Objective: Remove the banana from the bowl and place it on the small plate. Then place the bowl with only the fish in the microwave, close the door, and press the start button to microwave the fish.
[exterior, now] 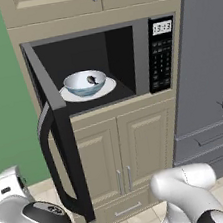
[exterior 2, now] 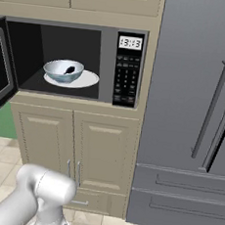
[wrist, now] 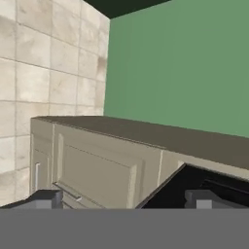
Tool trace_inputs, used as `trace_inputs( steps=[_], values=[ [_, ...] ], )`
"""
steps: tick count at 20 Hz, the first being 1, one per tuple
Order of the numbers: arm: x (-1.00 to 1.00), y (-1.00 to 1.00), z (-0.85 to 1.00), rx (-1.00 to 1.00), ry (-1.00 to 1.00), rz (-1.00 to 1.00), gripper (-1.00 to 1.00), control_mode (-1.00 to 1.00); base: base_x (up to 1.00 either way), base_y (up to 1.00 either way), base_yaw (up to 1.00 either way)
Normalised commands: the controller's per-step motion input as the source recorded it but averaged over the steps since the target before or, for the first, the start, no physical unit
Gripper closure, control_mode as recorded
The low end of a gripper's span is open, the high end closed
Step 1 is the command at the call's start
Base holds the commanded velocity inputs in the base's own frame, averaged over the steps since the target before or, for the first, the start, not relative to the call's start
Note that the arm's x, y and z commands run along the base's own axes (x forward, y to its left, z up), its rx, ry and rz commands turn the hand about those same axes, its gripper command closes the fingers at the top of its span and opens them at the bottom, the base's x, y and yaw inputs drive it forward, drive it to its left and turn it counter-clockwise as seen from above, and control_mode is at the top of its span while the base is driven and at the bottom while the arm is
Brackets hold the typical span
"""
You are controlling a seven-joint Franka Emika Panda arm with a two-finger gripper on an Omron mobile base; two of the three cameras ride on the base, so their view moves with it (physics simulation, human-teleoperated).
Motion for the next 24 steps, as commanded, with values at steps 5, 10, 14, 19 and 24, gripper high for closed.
trace_inputs(
  steps=[5,10,14,19,24],
  values=[
    [0.55,-0.07,-0.15,-0.15,0.00,0.00,-1.00,-1.00,0.00,0.00,0.00],
    [0.00,-0.64,0.23,-0.03,0.00,0.00,-1.00,-1.00,0.00,0.00,0.00],
    [0.00,-0.92,0.23,0.00,0.00,0.00,-1.00,-1.00,0.00,0.00,0.00],
    [0.00,-1.00,0.29,0.00,-0.02,0.00,-1.00,-1.00,0.00,0.00,0.00],
    [0.03,-1.00,0.27,0.00,-0.05,0.00,-1.00,-1.00,0.00,0.00,0.00]
  ],
)
